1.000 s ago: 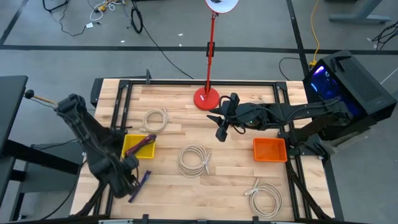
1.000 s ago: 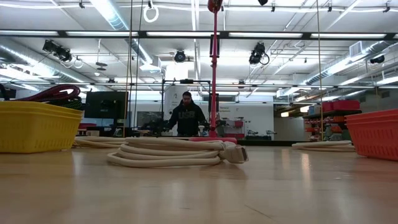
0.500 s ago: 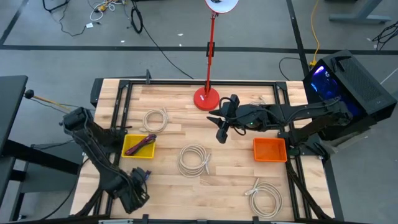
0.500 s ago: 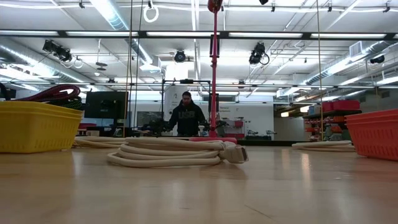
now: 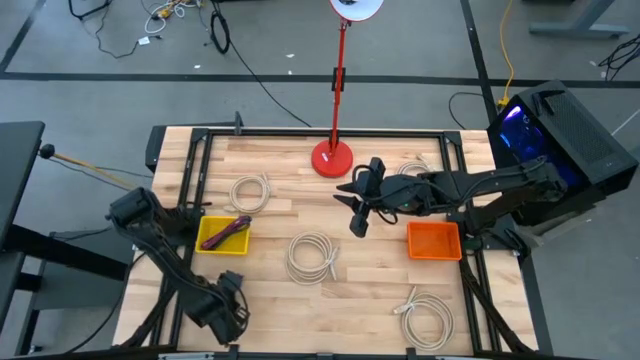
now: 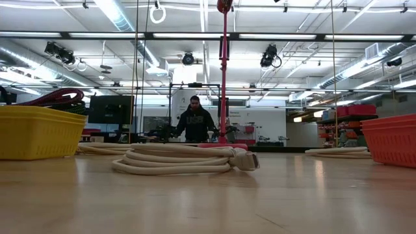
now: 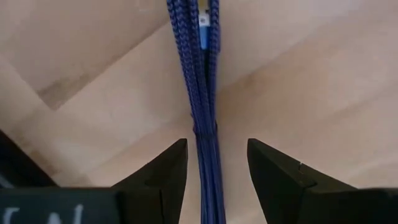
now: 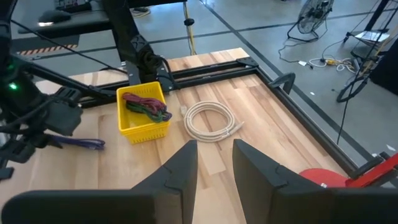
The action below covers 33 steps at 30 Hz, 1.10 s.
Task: Pick & Place USB Port
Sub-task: Put the black and blue charger cable into the yellow bin
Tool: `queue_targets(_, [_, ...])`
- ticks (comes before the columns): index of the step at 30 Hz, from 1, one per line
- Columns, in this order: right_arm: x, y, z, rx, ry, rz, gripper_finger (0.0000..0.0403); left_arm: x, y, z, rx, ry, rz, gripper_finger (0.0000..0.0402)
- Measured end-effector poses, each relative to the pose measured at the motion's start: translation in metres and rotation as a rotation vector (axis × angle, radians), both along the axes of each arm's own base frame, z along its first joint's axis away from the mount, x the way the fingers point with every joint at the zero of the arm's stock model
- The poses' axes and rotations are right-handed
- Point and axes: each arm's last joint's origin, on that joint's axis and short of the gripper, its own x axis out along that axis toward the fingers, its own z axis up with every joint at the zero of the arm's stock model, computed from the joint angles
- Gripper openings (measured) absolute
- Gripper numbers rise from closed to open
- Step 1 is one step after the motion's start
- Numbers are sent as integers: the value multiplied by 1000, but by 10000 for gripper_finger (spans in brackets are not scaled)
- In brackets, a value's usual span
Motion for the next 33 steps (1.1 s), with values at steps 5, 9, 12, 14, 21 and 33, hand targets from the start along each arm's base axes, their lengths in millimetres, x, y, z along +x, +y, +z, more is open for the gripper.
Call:
queue_targets(5, [-1, 3, 0, -1, 3, 11, 105, 2, -3, -13, 30, 28, -10, 152])
queue_targets(9, [-1, 6, -1, -1, 6, 19, 105, 4, -5, -17, 10, 33, -107, 104])
queue_targets(12, [-1, 6, 0, 2, 5, 18, 105, 8, -3, -16, 5, 25, -162, 31])
queue_targets(14, [-1, 6, 0, 2, 5, 17, 105, 6, -1, -14, 23, 27, -189, 25])
queue_targets(21, [-1, 6, 0, 3, 4, 16, 105, 1, 11, 6, -3, 70, -266, 25])
queue_targets(33, [0, 0, -1, 0, 6, -5, 105, -33, 59, 108, 95, -108, -267, 25])
